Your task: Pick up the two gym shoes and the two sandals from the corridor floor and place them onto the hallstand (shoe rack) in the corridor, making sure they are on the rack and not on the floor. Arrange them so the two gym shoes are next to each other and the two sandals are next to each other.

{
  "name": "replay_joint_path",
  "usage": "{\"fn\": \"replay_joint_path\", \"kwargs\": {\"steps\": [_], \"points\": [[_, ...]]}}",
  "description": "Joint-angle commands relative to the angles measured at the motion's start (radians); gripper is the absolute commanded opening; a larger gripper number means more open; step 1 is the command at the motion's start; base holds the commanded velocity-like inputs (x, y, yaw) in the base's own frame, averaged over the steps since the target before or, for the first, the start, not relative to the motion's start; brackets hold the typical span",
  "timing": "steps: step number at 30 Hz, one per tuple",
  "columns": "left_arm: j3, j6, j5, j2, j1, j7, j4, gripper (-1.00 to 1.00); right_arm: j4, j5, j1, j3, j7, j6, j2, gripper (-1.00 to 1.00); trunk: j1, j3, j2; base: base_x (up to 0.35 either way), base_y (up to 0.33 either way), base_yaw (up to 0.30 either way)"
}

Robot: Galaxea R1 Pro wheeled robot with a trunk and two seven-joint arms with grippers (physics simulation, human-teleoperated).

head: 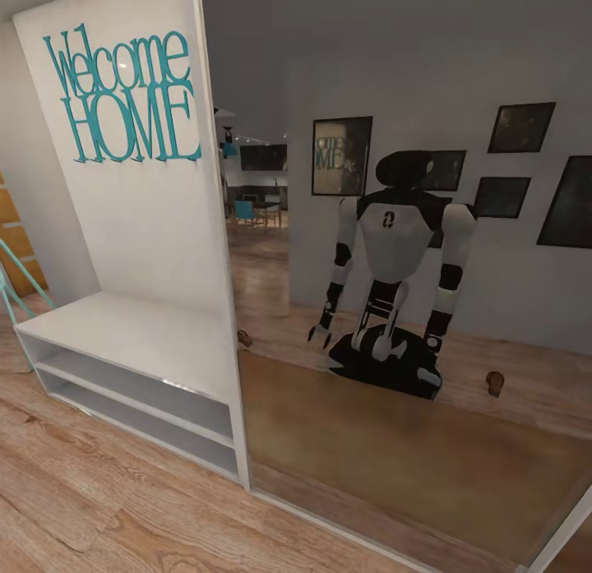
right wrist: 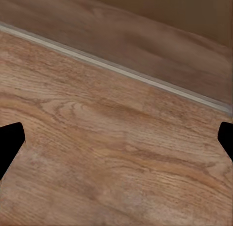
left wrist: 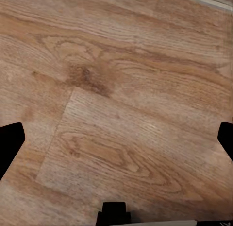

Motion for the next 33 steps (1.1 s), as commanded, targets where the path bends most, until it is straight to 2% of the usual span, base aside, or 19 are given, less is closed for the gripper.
{"fn": "replay_joint_path", "kwargs": {"steps": [1,10,33], "points": [[0.0,-0.017,0.001,-0.001,-0.002,-0.001,-0.003,1.0,0.0,0.002,0.0,0.0,0.001,-0.021,0.0,1.0,0.0,-0.001,-0.001,0.0,0.0,0.0],[0.004,-0.078,0.004,0.006,0.001,-0.002,-0.009,1.0,0.001,0.002,0.0,-0.001,0.001,-0.051,-0.002,1.0,0.0,-0.001,-0.001,-0.146,0.0,0.0],[0.039,-0.09,0.001,0.015,0.005,-0.002,-0.009,1.0,0.002,0.003,-0.001,-0.004,-0.001,-0.053,-0.001,1.0,0.0,-0.001,-0.001,-0.325,0.0,0.0]]}}
